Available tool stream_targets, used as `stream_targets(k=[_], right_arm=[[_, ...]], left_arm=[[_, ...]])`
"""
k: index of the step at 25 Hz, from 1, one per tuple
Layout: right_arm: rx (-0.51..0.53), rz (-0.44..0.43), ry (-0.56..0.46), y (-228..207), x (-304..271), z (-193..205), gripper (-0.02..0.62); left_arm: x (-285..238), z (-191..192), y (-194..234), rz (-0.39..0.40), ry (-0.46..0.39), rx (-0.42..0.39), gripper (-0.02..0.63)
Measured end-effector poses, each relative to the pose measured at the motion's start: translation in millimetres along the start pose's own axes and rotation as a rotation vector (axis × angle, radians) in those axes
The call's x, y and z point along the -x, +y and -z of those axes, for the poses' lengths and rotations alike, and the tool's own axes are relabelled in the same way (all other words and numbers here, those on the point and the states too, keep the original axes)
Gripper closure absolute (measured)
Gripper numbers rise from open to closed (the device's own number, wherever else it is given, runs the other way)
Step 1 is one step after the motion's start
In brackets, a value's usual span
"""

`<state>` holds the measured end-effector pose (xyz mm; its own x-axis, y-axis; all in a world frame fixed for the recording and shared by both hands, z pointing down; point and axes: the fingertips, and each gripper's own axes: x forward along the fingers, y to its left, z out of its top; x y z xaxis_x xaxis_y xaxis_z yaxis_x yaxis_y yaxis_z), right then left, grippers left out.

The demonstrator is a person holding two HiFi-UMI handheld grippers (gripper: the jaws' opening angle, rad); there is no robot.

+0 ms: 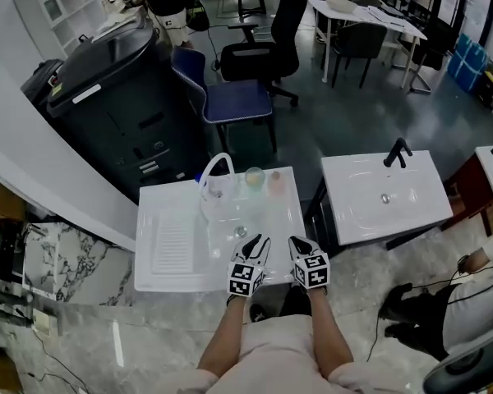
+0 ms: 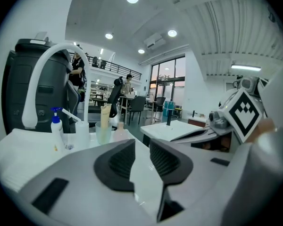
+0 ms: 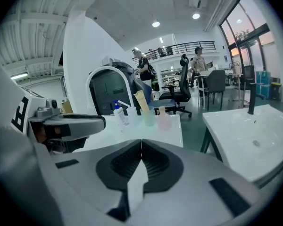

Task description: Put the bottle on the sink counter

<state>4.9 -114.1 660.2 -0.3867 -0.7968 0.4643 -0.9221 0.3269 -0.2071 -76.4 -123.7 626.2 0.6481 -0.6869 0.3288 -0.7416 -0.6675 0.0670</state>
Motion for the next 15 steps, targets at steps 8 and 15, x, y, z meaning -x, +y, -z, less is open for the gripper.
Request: stream_targets(k=[8,15], right_arm=[[0.014,-0.012,0.015,12.7,0.3,9.0,0.589],[0.004,-0.013,0.002,21.7,0.7,5.8,0.589]], left_arm=[[2.7,6.5,4.1,0.013,0.015,0.009,0.600],[5.8,2.4,5.9,0.022,0.016,0.003,0.600]])
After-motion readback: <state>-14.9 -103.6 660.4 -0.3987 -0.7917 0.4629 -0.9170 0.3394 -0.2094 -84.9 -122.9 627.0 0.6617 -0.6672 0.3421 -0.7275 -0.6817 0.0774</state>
